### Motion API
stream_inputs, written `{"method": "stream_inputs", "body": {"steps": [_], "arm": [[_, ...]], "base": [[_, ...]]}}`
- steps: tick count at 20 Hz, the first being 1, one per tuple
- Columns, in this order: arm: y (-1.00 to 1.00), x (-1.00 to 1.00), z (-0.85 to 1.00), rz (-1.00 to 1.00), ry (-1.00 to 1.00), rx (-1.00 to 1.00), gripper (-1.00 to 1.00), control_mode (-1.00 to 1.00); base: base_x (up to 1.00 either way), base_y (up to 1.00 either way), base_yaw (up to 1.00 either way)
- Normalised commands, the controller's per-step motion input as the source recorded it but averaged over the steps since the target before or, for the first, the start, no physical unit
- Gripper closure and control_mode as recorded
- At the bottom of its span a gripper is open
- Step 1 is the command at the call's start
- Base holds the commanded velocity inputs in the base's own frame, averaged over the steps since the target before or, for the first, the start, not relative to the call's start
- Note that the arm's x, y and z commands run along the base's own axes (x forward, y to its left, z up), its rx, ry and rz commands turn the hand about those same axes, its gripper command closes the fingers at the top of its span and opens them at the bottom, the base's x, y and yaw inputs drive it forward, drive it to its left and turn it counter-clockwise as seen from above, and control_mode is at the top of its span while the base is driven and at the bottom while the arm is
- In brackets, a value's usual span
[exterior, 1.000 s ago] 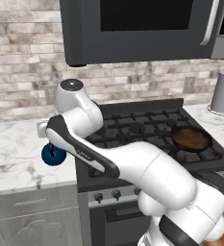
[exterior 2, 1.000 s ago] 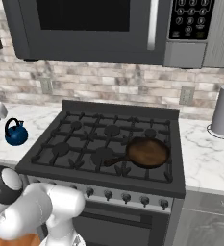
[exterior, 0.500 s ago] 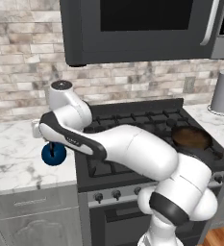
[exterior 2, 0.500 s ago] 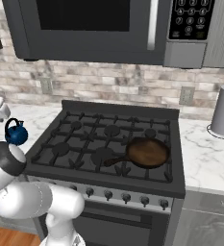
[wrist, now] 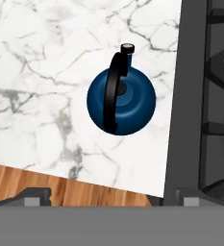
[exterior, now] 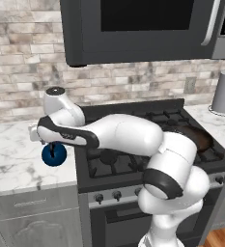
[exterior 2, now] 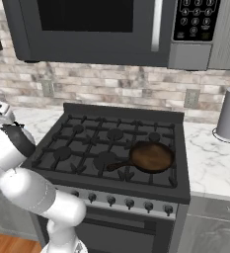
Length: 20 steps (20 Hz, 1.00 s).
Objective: Pick the kettle from the counter and place it on a stove burner. Then turn the burner on.
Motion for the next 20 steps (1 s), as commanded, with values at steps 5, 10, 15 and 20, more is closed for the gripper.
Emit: {"method": "stream_inputs", "body": {"steps": [5, 10, 15, 20], "arm": [[0.17, 0.4, -0.17, 0.0, 0.0, -0.06, -1.0, -1.0], [0.09, 0.37, -0.21, 0.0, 0.0, -0.07, -1.0, -1.0], [0.06, 0.4, -0.23, 0.0, 0.0, -0.04, -1.0, -1.0], [0.1, 0.38, -0.19, 0.0, 0.0, -0.02, -1.0, -1.0]], "base": [[0.0, 0.0, 0.0], [0.0, 0.0, 0.0], [0.0, 0.0, 0.0], [0.0, 0.0, 0.0]]}}
